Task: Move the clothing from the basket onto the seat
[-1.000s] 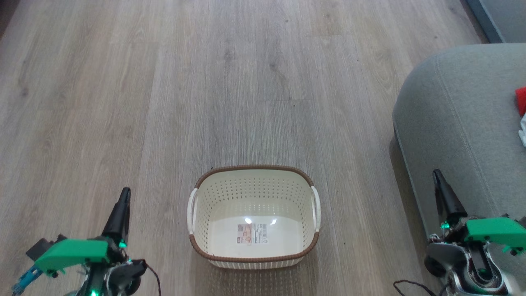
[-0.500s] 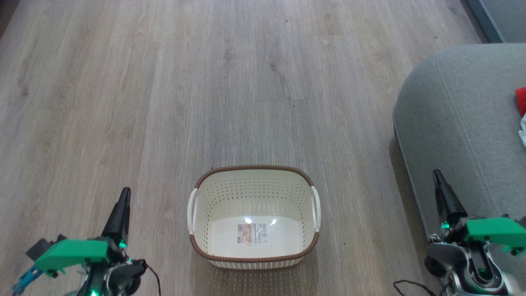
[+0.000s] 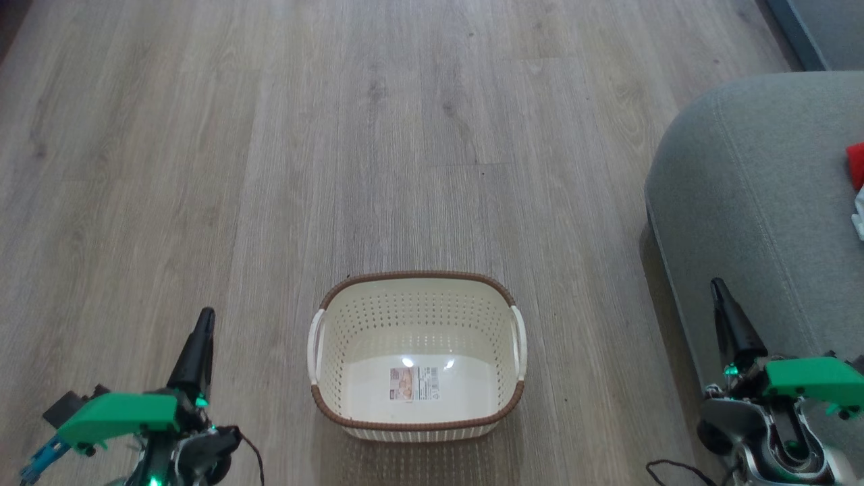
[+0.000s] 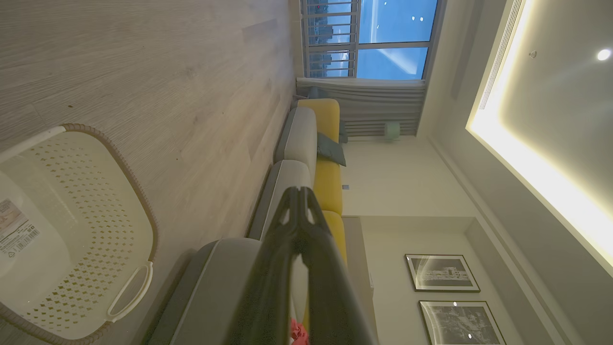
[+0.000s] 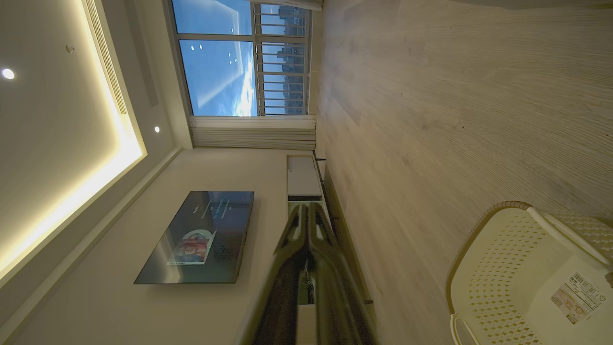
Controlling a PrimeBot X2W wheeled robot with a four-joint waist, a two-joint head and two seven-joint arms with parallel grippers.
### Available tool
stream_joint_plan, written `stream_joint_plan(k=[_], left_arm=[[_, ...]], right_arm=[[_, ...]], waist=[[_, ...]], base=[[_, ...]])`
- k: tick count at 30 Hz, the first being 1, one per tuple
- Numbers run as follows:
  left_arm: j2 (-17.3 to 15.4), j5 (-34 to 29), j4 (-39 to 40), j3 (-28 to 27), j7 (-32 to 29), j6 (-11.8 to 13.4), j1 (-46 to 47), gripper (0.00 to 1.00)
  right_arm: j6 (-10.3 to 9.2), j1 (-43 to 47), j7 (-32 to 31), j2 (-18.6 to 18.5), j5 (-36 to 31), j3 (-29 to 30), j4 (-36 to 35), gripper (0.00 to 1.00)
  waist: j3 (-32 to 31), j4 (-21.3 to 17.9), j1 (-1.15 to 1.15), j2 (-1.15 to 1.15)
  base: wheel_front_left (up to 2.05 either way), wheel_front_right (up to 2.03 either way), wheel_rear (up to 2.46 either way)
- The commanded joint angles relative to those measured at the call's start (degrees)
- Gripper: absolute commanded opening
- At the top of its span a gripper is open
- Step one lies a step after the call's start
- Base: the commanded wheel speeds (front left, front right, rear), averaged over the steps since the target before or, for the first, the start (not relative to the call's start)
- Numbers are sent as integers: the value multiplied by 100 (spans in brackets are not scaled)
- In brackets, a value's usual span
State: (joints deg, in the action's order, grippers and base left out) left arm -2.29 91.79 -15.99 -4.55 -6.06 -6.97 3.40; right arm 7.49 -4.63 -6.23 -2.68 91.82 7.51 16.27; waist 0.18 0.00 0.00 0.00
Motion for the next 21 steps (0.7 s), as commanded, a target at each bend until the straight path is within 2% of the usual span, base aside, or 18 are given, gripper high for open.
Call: stream_joint_plan(k=[1, 21], left_arm=[[-59, 38, 194, -196, -43, -52, 279, 0], [-59, 39, 194, -196, -42, -52, 279, 0]], right_arm=[[0, -155, -25, -20, 35, -99, -224, 0], [0, -155, -25, -20, 35, -100, -224, 0]], waist=[[0, 0, 0, 0], [0, 0, 0, 0]], base=[[0, 0, 0], [0, 0, 0]])
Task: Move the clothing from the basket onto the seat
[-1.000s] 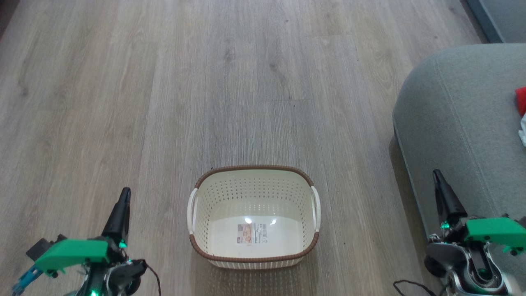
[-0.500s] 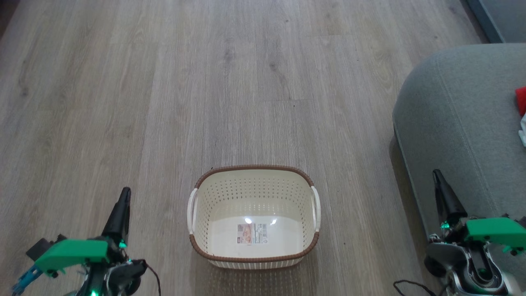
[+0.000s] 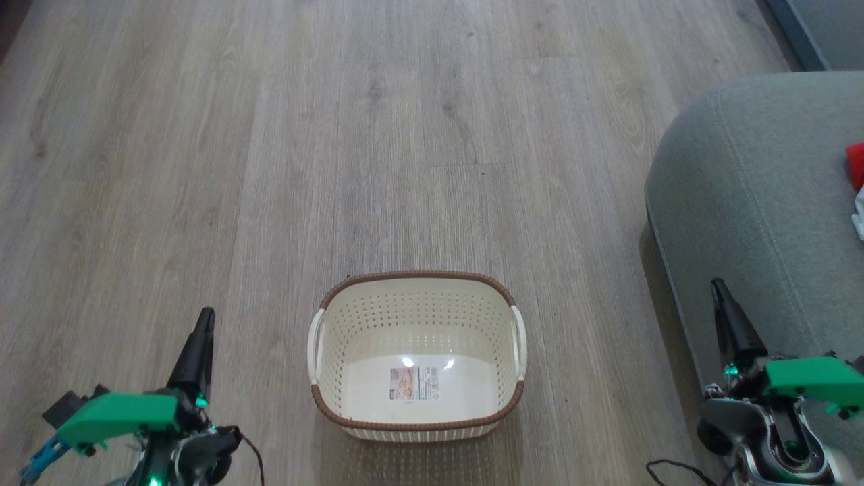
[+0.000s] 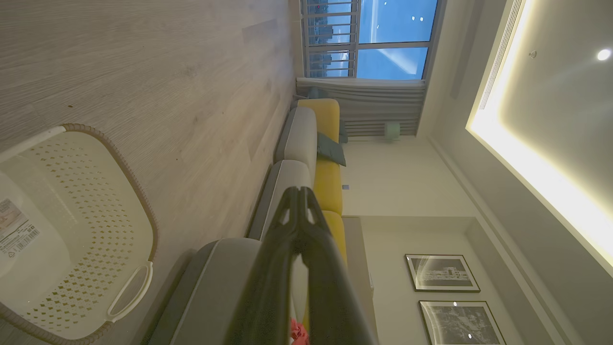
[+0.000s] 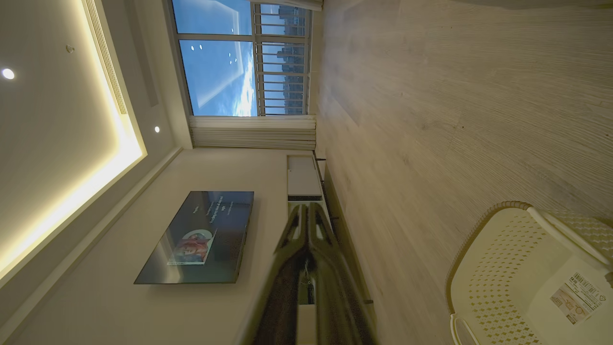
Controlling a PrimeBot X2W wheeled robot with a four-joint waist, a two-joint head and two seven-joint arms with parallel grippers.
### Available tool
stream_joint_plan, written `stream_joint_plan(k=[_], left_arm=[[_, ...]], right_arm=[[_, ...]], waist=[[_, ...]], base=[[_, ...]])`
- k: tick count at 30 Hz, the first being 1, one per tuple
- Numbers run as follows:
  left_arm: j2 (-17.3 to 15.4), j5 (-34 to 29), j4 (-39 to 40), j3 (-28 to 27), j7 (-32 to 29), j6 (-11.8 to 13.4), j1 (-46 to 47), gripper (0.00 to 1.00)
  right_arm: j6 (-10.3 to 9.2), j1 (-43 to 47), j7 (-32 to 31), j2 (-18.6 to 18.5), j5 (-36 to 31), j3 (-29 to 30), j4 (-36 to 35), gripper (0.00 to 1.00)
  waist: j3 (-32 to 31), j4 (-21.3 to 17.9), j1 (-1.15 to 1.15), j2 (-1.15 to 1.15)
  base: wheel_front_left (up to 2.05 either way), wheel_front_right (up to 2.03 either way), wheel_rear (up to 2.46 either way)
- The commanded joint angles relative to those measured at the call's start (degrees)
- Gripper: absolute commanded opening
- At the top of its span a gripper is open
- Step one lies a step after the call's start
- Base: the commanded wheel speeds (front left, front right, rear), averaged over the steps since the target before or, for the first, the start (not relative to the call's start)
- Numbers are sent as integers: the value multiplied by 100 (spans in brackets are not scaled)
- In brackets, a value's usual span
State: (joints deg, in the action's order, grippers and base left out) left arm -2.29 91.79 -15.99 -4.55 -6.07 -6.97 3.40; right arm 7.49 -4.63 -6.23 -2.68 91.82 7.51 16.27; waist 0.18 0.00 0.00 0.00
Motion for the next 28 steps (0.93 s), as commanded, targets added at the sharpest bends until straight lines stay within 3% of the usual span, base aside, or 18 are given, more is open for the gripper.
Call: stream_joint_plan(k=[1, 28], left_arm=[[-59, 39, 194, -196, -41, -52, 279, 0], [-59, 39, 195, -196, -41, -52, 279, 0]], right_arm=[[0, -155, -25, -20, 35, -100, -224, 0], [0, -155, -25, -20, 36, -100, -224, 0]], waist=[[0, 0, 0, 0], [0, 0, 0, 0]], base=[[0, 0, 0], [0, 0, 0]])
